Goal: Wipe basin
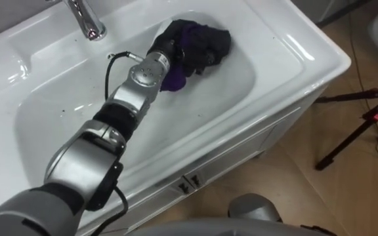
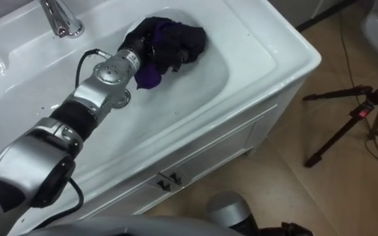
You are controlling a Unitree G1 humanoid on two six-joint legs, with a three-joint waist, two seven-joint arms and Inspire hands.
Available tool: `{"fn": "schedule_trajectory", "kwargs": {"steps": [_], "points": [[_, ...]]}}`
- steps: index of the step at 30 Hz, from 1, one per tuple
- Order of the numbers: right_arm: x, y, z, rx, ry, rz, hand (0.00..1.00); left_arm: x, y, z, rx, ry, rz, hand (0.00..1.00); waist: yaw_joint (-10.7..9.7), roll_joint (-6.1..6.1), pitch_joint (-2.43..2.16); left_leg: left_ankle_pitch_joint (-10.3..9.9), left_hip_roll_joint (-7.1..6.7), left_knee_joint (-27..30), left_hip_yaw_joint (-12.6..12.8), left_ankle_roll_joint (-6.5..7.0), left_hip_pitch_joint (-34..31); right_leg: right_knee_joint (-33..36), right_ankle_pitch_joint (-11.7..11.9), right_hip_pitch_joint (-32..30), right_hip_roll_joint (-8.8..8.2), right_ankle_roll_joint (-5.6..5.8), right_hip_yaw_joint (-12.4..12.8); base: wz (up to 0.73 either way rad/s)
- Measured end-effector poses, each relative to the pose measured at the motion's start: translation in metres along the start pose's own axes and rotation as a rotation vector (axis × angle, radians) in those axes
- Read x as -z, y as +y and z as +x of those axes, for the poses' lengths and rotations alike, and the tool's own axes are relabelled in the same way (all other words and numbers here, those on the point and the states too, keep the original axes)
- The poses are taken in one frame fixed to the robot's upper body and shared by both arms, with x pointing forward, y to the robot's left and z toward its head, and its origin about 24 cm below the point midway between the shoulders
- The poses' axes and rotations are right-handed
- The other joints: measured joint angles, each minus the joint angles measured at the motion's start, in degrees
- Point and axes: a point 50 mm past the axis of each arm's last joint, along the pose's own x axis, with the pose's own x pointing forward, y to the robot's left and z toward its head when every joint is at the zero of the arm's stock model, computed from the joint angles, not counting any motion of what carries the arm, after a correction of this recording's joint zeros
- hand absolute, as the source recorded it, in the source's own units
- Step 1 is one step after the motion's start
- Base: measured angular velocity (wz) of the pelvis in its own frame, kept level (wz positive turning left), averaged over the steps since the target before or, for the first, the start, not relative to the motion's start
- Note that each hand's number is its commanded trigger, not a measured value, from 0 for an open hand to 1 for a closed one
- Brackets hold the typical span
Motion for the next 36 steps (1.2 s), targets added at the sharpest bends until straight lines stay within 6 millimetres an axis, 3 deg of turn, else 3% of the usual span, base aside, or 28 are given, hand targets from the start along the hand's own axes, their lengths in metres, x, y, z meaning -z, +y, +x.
{"fn": "schedule_trajectory", "kwargs": {"steps": [6,8,10,16,21,26,29,31,36], "points": [[0.005,0.000,0.000,0.003,0.018,-0.021,0.00,0.021,-0.001,-0.004,-0.003,0.085,0.206,1.00,1.1,-0.23,-0.62,0.1,0.10,0.0,0.3,0.15,0.4,0.3,0.0,0.2,0.12,-0.03,0.0,0.00],[0.009,-0.001,0.000,0.006,0.030,-0.019,0.00,0.033,-0.002,-0.007,0.002,0.119,0.253,1.00,1.5,-0.34,-0.58,0.1,0.12,-0.1,0.3,0.15,1.0,0.3,0.0,0.8,0.12,-0.10,0.0,0.00],[0.013,-0.001,0.000,0.008,0.043,-0.020,0.00,0.057,0.000,-0.015,0.002,0.197,0.315,1.00,1.5,-0.37,-0.95,0.1,0.11,-0.1,0.2,0.14,1.2,0.2,-0.1,1.0,0.13,-0.17,0.1,0.00],[0.021,-0.006,-0.001,0.021,0.062,0.021,0.00,0.080,0.017,-0.027,-0.031,0.269,0.468,1.00,1.7,-0.84,-1.01,0.1,0.07,-0.1,0.0,0.14,1.7,-0.1,-0.1,1.1,0.08,-0.14,0.1,0.01],[0.029,-0.008,-0.002,0.018,0.073,0.023,0.00,0.094,0.023,-0.033,-0.082,0.312,0.448,1.00,2.7,-0.95,-0.99,0.1,0.07,-0.5,0.3,0.14,3.0,-0.1,-0.1,1.9,0.22,-0.16,0.6,-0.06],[0.025,-0.008,-0.002,0.013,0.052,-0.020,0.00,0.113,0.023,-0.044,-0.096,0.381,0.412,1.00,3.0,-0.83,-1.12,0.1,0.04,-0.4,0.3,0.14,3.0,0.1,-0.1,1.7,0.23,-0.15,0.8,-0.03],[0.022,-0.007,-0.002,0.017,0.049,-0.056,0.00,0.120,0.019,-0.048,-0.111,0.393,0.398,1.00,3.7,-1.06,-1.35,0.1,0.05,-0.4,0.3,0.14,3.0,0.1,-0.1,1.8,0.23,-0.15,0.9,0.00],[0.020,-0.007,-0.002,0.019,0.047,-0.087,0.00,0.128,0.018,-0.052,-0.118,0.412,0.369,1.00,4.0,-0.88,-1.85,0.1,0.06,-0.4,0.1,0.14,3.1,0.1,-0.1,1.9,0.23,-0.15,0.9,0.00],[0.018,-0.004,-0.001,0.013,0.045,-0.091,0.00,0.139,0.018,-0.061,-0.169,0.422,0.376,1.00,4.4,-1.04,-1.80,0.1,0.12,-0.4,-0.2,0.14,3.5,0.0,-0.1,2.4,0.35,-0.18,1.2,0.01]]}}
